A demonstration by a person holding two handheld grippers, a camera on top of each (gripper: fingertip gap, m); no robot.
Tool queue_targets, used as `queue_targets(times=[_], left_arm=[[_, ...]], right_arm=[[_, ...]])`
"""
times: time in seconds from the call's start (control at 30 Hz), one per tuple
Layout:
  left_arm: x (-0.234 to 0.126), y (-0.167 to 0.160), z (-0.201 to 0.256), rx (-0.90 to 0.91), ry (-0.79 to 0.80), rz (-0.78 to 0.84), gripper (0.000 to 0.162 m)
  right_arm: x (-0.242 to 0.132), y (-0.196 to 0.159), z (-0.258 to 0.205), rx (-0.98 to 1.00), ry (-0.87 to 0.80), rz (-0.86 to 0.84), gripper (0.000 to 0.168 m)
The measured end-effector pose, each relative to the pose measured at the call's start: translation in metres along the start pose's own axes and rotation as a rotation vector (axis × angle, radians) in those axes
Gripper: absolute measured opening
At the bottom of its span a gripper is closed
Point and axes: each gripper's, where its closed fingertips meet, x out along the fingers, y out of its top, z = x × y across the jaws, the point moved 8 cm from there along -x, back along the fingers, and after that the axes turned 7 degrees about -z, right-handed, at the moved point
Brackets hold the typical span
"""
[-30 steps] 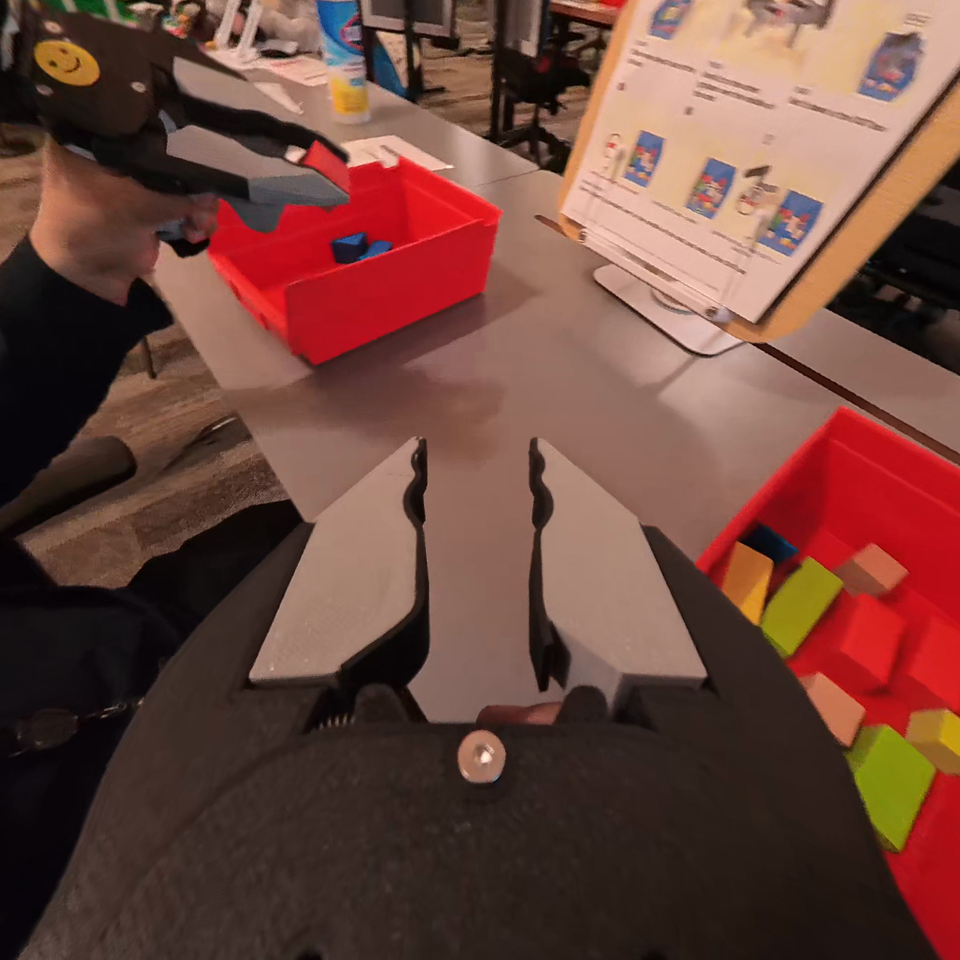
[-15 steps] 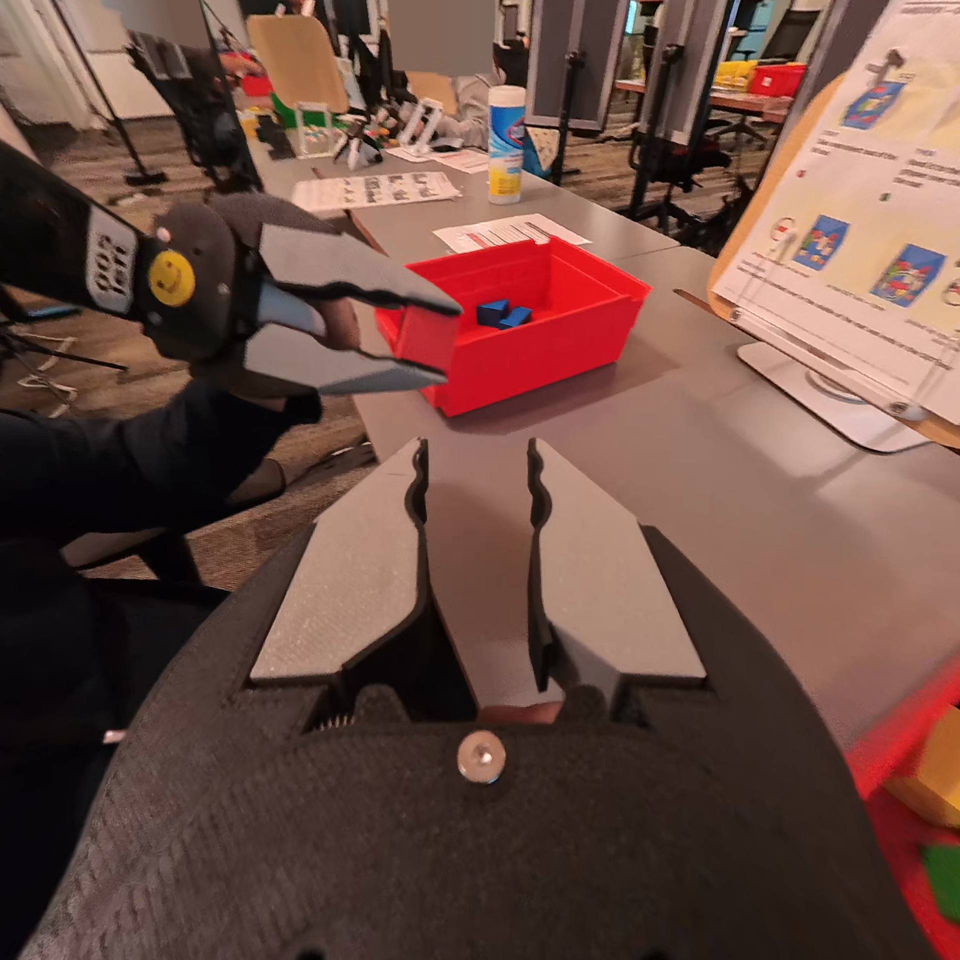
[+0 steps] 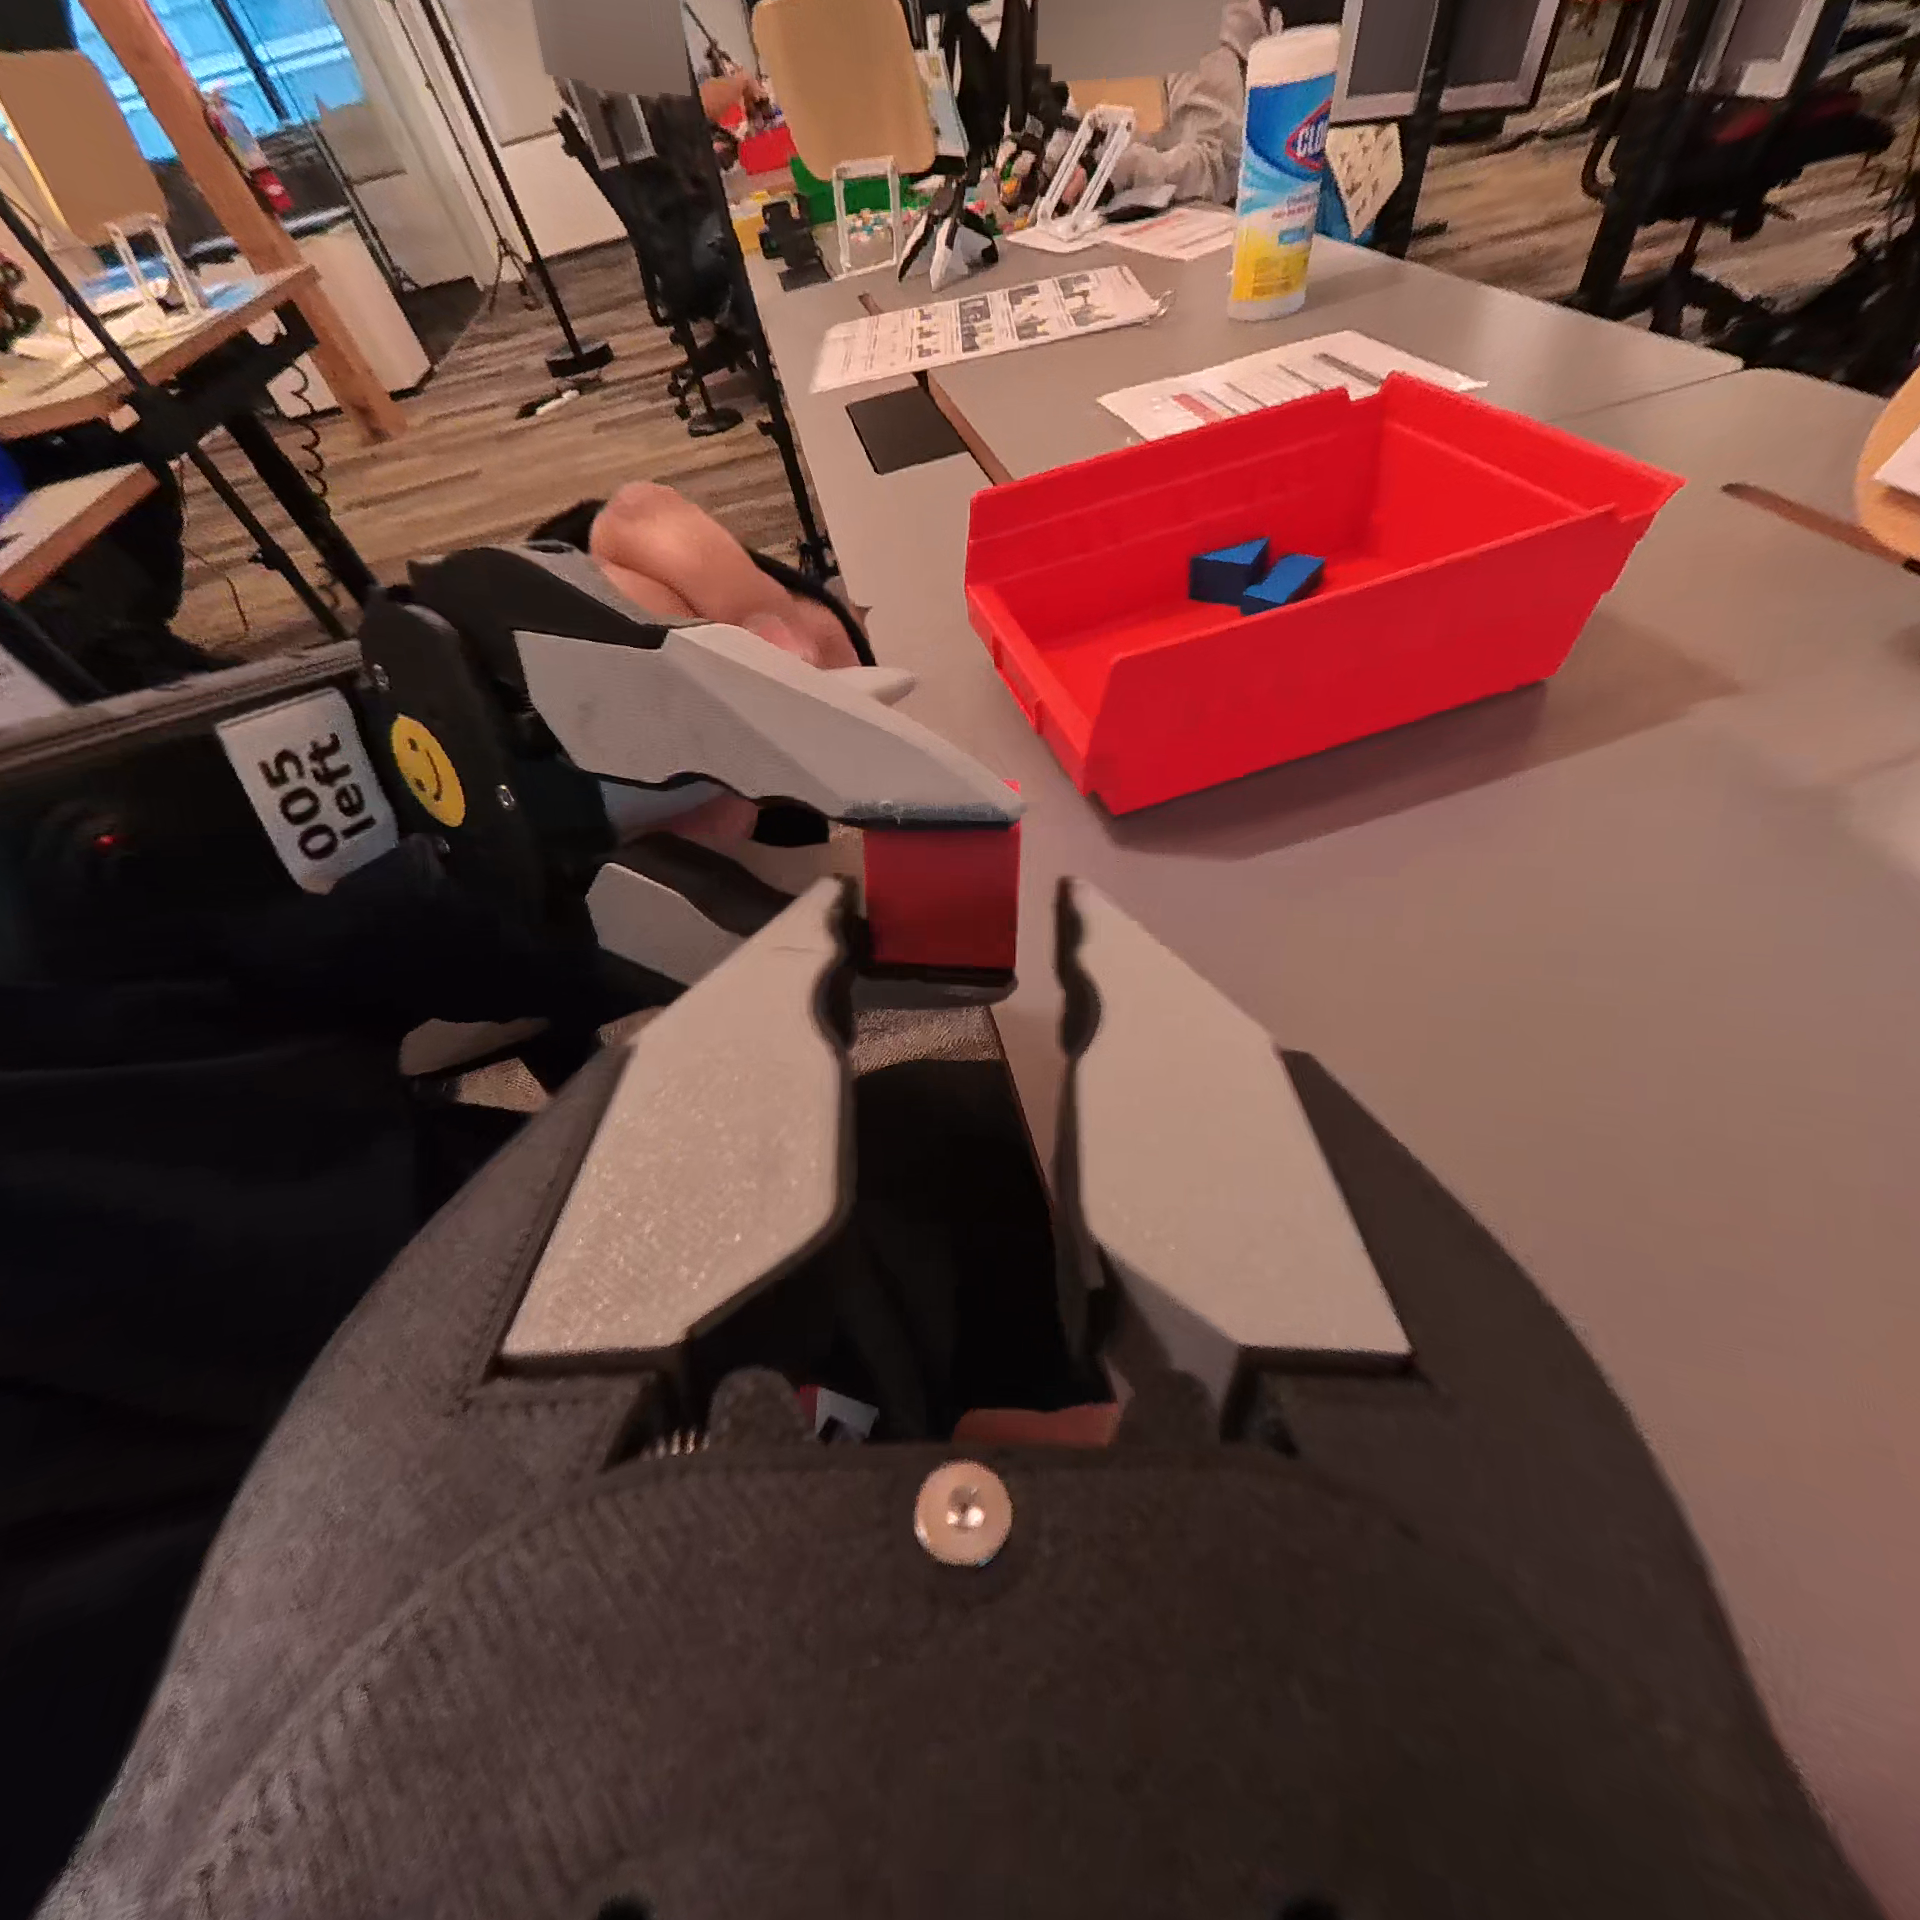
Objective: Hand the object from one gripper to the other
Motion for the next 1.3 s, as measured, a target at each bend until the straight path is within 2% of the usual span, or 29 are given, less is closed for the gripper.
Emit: queue_targets(times=[0.03,0.27,0.33,0.47,0.63,0.67,0.73,0.87,1.13,1.3], left_arm=[[0.001,0.000,0.001,0.007,-0.003,-0.013,0.026],[0.011,-0.013,0.003,-0.039,0.001,-0.073,0.026],[0.012,-0.018,0.001,-0.044,-0.002,-0.093,0.024],[0.009,-0.034,-0.018,-0.133,0.044,-0.151,0.005],[0.008,-0.066,-0.047,-0.388,0.025,-0.283,0.000],[0.008,-0.073,-0.050,-0.437,0.009,-0.303,0.000],[0.007,-0.084,-0.054,-0.507,-0.018,-0.318,0.000],[0.007,-0.094,-0.058,-0.566,-0.031,-0.347,0.000],[0.004,-0.099,-0.061,-0.575,-0.027,-0.372,0.002],[0.000,-0.108,-0.066,-0.616,-0.025,-0.390,0.002]], right_arm=[[0.001,-0.001,0.000,-0.004,0.007,-0.004,0.026],[0.006,-0.001,0.014,-0.012,-0.105,-0.004,0.025],[-0.004,-0.001,0.029,-0.004,-0.203,0.012,0.025],[-0.062,-0.005,0.073,0.044,-0.473,0.063,0.025],[-0.165,-0.040,0.133,0.220,-0.905,0.072,0.025],[-0.179,-0.050,0.140,0.258,-0.954,0.053,0.025],[-0.192,-0.068,0.151,0.341,-0.940,-0.012,0.025],[-0.186,-0.095,0.170,0.400,-0.933,-0.199,0.025],[-0.132,-0.136,0.198,0.438,-0.849,-0.566,0.025],[-0.126,-0.143,0.202,0.450,-0.843,-0.606,0.026]])
